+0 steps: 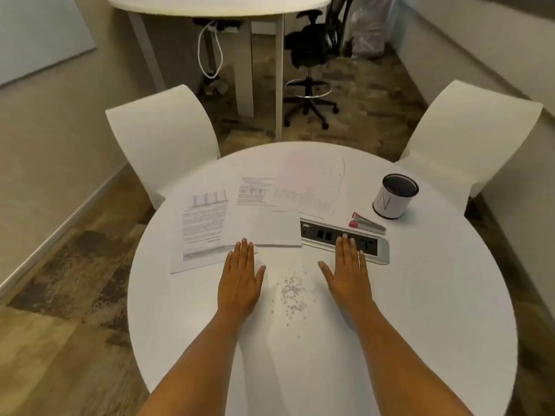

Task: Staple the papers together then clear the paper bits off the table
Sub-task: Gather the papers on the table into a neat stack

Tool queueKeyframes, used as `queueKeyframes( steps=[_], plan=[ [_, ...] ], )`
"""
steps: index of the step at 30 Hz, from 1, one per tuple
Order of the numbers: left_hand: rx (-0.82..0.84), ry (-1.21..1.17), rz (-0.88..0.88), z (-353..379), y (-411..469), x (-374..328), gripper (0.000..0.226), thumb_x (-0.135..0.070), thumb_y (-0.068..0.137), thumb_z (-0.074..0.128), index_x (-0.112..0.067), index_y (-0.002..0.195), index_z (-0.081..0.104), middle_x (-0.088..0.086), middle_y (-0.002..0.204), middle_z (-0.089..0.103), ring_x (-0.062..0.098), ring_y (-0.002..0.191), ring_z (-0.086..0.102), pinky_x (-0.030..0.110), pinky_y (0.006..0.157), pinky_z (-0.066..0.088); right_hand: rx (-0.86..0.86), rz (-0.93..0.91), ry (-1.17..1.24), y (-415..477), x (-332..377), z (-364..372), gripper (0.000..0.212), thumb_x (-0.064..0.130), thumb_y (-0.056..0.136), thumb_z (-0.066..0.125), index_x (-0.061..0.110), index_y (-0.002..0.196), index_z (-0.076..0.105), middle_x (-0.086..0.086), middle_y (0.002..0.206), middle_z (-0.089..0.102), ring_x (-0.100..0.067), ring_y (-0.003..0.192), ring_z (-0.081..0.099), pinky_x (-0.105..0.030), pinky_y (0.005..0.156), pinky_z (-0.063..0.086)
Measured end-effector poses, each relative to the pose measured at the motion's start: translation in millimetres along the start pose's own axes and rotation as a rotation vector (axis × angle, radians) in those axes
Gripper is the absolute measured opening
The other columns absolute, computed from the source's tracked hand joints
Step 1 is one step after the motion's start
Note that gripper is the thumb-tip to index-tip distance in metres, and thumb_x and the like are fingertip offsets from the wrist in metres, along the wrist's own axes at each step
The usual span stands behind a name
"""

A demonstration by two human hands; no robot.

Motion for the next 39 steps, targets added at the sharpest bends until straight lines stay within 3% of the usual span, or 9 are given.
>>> queueKeyframes(
  steps=[2,4,10,21,26,28,31,35,39],
  plan=[
    [0.015,-0.031,-0.005,15.1,-8.3,3.7,0.077,-0.051,0.081,-0.019,-0.010,0.146,-0.009,0.006,0.157,-0.010,0.019,0.145,-0.009,0.028,0.116,-0.012,0.020,0.014,0.055,-9.2,-3.3,16.9,0.075,0.061,0.089,0.002,0.014,0.145,-0.016,-0.004,0.158,-0.014,-0.018,0.146,-0.014,-0.035,0.120,-0.006],
    [0.033,-0.029,-0.027,31.7,-19.4,7.7,0.066,-0.047,0.093,0.000,-0.010,0.147,-0.007,0.007,0.158,-0.009,0.019,0.145,-0.009,0.028,0.116,-0.012,0.052,0.035,0.074,-22.4,-6.4,34.3,0.071,0.052,0.096,0.019,0.015,0.146,-0.016,-0.004,0.158,-0.014,-0.017,0.146,-0.014,-0.034,0.120,-0.006],
    [0.048,-0.079,-0.025,57.9,-36.9,11.0,0.061,-0.040,0.099,0.018,-0.011,0.148,-0.004,0.004,0.158,-0.007,0.016,0.146,-0.007,0.026,0.116,-0.011,0.086,0.042,0.088,-33.9,-8.5,57.1,0.066,0.048,0.098,0.018,0.016,0.146,-0.013,0.000,0.158,-0.013,-0.014,0.146,-0.012,-0.033,0.120,-0.007],
    [0.044,-0.172,-0.017,55.8,-34.8,13.5,0.059,-0.039,0.099,0.022,-0.013,0.149,0.004,0.001,0.159,-0.001,0.013,0.146,-0.003,0.024,0.116,-0.007,0.059,0.089,0.140,-32.2,-5.2,57.1,0.062,0.044,0.099,0.024,0.016,0.149,0.000,0.000,0.160,-0.001,-0.015,0.147,-0.002,-0.034,0.120,-0.003],
    [0.019,-0.152,-0.036,47.9,-29.7,13.9,0.052,-0.032,0.098,0.027,-0.014,0.146,0.023,0.002,0.156,0.020,0.016,0.143,0.017,0.027,0.115,0.014,0.037,0.143,0.186,-26.1,-2.0,47.2,0.059,0.039,0.098,0.034,0.013,0.148,0.015,-0.003,0.158,0.016,-0.020,0.146,0.014,-0.035,0.119,0.008],
    [-0.016,-0.148,-0.020,39.2,-22.7,15.5,0.041,-0.024,0.095,0.031,-0.015,0.133,0.042,0.002,0.142,0.040,0.018,0.131,0.036,0.026,0.103,0.029,0.042,0.175,0.193,-20.7,1.0,40.7,0.057,0.036,0.098,0.039,0.012,0.146,0.021,-0.004,0.156,0.023,-0.022,0.143,0.022,-0.036,0.118,0.017],
    [-0.014,-0.141,0.011,27.2,-9.0,21.7,0.031,-0.016,0.092,0.034,-0.015,0.119,0.051,-0.002,0.121,0.051,0.020,0.111,0.049,0.027,0.083,0.035,0.057,0.194,0.170,-11.1,4.2,31.3,0.049,0.031,0.096,0.046,0.011,0.140,0.034,-0.007,0.148,0.035,-0.024,0.135,0.035,-0.035,0.111,0.032],
    [-0.039,-0.172,-0.052,13.4,13.5,27.5,0.036,-0.014,0.094,0.037,-0.013,0.128,0.050,0.003,0.130,0.052,0.023,0.116,0.049,0.030,0.090,0.036,0.071,0.218,0.213,9.4,1.1,18.3,0.039,0.027,0.096,0.047,0.010,0.131,0.045,-0.010,0.139,0.043,-0.025,0.128,0.042,-0.035,0.106,0.037],
    [-0.097,-0.235,-0.135,-0.1,45.3,30.3,0.035,-0.015,0.094,0.041,-0.011,0.127,0.050,0.006,0.131,0.052,0.024,0.118,0.048,0.031,0.096,0.035,-0.047,0.243,0.362,38.8,-1.4,3.3,0.034,0.024,0.094,0.051,0.008,0.124,0.052,-0.014,0.130,0.051,-0.028,0.120,0.047,-0.037,0.100,0.042]
  ],
)
Point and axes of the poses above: each hand's wrist, its own y-axis towards the middle knuckle, its own z-axis out of the palm, x = y × z, the point moved 2 cm from there along y, towards the middle knuckle
